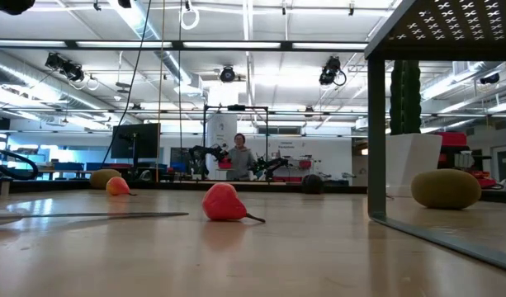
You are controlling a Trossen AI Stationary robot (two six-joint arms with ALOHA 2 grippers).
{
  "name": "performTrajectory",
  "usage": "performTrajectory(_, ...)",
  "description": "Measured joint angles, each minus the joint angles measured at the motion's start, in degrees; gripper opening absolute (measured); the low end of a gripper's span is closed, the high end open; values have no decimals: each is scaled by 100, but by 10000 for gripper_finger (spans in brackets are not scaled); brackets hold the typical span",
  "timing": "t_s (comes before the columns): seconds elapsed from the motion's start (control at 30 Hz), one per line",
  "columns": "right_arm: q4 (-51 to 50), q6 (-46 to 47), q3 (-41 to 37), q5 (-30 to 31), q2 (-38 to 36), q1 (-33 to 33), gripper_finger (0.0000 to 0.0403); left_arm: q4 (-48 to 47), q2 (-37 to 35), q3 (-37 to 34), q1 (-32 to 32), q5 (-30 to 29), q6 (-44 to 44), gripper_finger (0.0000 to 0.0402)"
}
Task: Pick & Place Fruit
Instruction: Put the yellow mango into the blue strainer bowl on the shelf
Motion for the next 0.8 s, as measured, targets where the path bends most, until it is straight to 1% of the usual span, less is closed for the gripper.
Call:
performTrajectory(0.17,2,251,-4,-293,-23,404,217,-122,1,0,0,0,2,248)
performTrajectory(0.3,10,557,-24,-343,11,729,217,-124,1,0,0,1,0,248)
performTrajectory(0.47,7,953,-321,-446,11,1153,217,-121,1,0,0,2,-2,248)
performTrajectory(0.53,4,1123,-527,-644,11,1305,217,-124,1,0,0,0,-2,248)
performTrajectory(0.67,-1,1490,-899,-1334,18,1478,217,-124,1,0,0,1,-2,248)
performTrajectory(0.7,-1,1580,-965,-1423,18,1508,217,-124,1,0,0,0,-2,248)
performTrajectory(0.8,2,1679,-1078,-1431,18,1571,218,-124,-1,0,0,2,-2,248)
